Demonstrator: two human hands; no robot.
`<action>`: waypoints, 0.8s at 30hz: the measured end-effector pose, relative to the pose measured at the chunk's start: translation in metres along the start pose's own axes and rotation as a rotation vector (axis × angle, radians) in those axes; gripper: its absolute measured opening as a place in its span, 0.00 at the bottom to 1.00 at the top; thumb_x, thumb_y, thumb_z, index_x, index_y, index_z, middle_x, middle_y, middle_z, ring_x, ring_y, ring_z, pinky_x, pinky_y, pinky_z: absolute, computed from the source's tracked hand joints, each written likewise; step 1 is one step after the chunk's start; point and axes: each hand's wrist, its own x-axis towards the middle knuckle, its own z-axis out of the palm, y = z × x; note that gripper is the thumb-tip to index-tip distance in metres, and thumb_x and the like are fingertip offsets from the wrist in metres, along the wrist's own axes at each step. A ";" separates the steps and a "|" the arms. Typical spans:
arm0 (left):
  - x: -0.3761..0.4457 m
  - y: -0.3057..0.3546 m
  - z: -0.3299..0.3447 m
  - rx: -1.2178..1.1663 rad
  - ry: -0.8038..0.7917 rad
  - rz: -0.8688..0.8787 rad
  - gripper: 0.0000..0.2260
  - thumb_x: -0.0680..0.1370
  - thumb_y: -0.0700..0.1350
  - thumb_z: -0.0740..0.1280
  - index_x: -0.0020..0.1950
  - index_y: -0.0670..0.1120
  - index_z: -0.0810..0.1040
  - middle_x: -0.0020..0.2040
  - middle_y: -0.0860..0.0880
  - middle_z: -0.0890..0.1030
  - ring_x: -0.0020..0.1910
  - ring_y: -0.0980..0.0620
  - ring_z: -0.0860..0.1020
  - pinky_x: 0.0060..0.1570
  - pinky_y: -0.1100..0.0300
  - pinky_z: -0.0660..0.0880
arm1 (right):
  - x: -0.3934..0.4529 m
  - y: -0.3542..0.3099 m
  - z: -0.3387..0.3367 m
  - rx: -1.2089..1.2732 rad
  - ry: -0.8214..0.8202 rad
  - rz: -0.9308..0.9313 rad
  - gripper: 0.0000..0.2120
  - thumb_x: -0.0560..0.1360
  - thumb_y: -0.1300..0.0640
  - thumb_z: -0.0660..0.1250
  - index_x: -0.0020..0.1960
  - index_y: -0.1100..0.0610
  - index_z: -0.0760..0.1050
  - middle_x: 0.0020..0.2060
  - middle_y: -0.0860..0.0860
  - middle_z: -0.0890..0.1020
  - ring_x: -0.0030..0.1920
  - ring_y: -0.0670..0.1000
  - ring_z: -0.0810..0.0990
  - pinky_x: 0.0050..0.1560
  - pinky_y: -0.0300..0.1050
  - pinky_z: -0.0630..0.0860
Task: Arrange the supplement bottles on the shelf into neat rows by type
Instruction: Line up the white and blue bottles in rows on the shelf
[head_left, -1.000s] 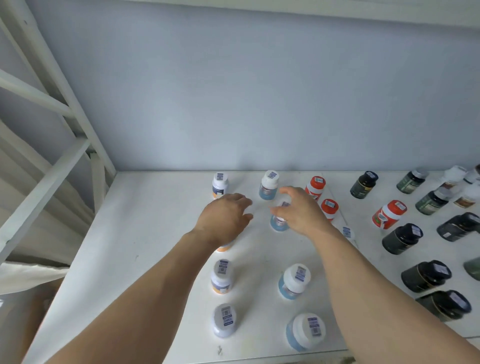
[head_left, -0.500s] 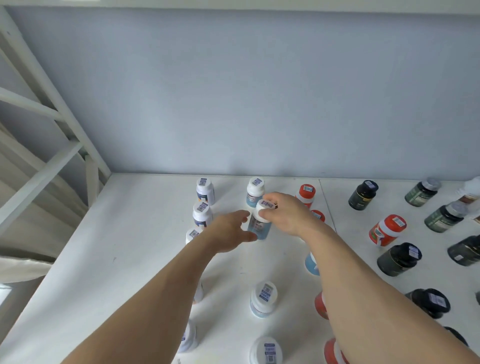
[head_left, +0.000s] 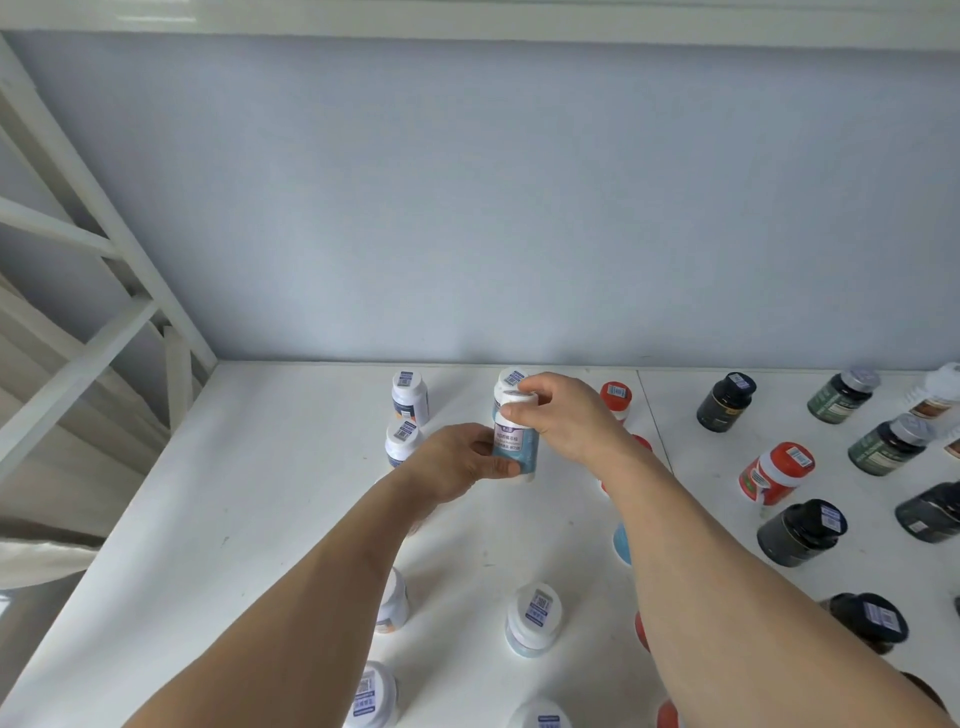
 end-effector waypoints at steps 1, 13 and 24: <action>0.001 0.000 0.000 0.013 0.001 0.003 0.12 0.70 0.48 0.77 0.51 0.52 0.82 0.47 0.55 0.85 0.52 0.53 0.81 0.50 0.62 0.72 | 0.000 -0.001 0.000 0.004 0.004 0.000 0.20 0.75 0.49 0.70 0.66 0.53 0.76 0.59 0.50 0.80 0.56 0.50 0.78 0.55 0.46 0.75; 0.005 -0.002 -0.006 0.584 0.139 0.091 0.27 0.73 0.51 0.73 0.70 0.49 0.70 0.64 0.51 0.77 0.62 0.52 0.75 0.63 0.57 0.72 | -0.009 0.016 0.013 0.058 -0.078 0.053 0.19 0.72 0.55 0.72 0.62 0.49 0.76 0.54 0.45 0.81 0.54 0.48 0.79 0.54 0.45 0.76; 0.005 -0.004 -0.006 0.789 0.127 0.183 0.27 0.76 0.51 0.70 0.73 0.50 0.66 0.69 0.51 0.73 0.67 0.51 0.72 0.65 0.55 0.70 | -0.019 0.033 0.031 0.013 -0.098 0.068 0.24 0.73 0.56 0.73 0.66 0.46 0.70 0.59 0.44 0.78 0.59 0.48 0.77 0.59 0.46 0.75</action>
